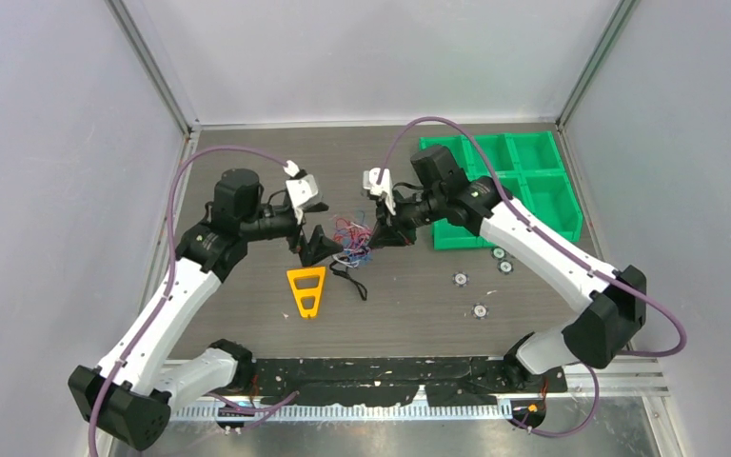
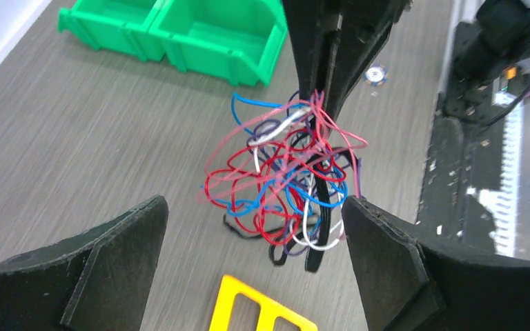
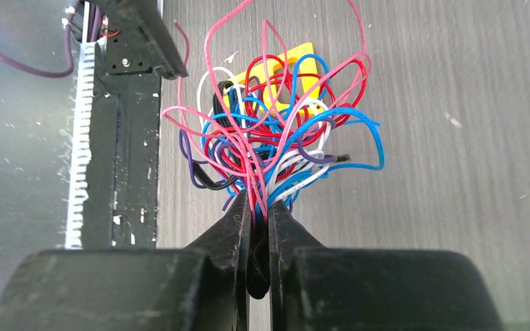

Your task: Untangle the cables

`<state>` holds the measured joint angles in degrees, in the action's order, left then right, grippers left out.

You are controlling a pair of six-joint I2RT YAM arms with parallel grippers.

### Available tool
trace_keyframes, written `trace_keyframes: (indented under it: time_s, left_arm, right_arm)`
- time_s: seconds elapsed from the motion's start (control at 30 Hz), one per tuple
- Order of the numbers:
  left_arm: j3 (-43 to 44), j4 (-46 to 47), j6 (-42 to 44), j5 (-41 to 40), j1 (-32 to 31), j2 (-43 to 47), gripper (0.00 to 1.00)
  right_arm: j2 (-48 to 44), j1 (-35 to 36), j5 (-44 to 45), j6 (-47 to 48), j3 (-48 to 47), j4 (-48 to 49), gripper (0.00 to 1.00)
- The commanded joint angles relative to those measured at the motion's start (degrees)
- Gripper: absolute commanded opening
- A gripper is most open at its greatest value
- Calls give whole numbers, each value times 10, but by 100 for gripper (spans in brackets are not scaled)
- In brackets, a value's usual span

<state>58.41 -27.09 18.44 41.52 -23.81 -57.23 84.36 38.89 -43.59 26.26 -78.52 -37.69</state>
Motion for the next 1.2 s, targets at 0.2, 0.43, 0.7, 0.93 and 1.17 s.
trace_keyframes:
  time_s: [0.2,0.43,0.7,0.93,1.17]
  left_arm:
    - [74,30,-155,147,7,-108,94]
    - [57,21,-201,182,-23,-142,42]
    - [21,72,-273,237,-20,-121,0]
    - [-27,333,-530,196,83,-91,0]
    - [-31,480,-732,86,177,-96,0]
  right_arm:
    - [-68,51,-16,246,-21,-27,6]
    - [-58,72,21,269,-56,-8,6]
    - [-78,69,77,287,-38,22,10]
    - [-70,20,92,126,-49,69,80]
    - [-88,-27,76,-96,35,137,96]
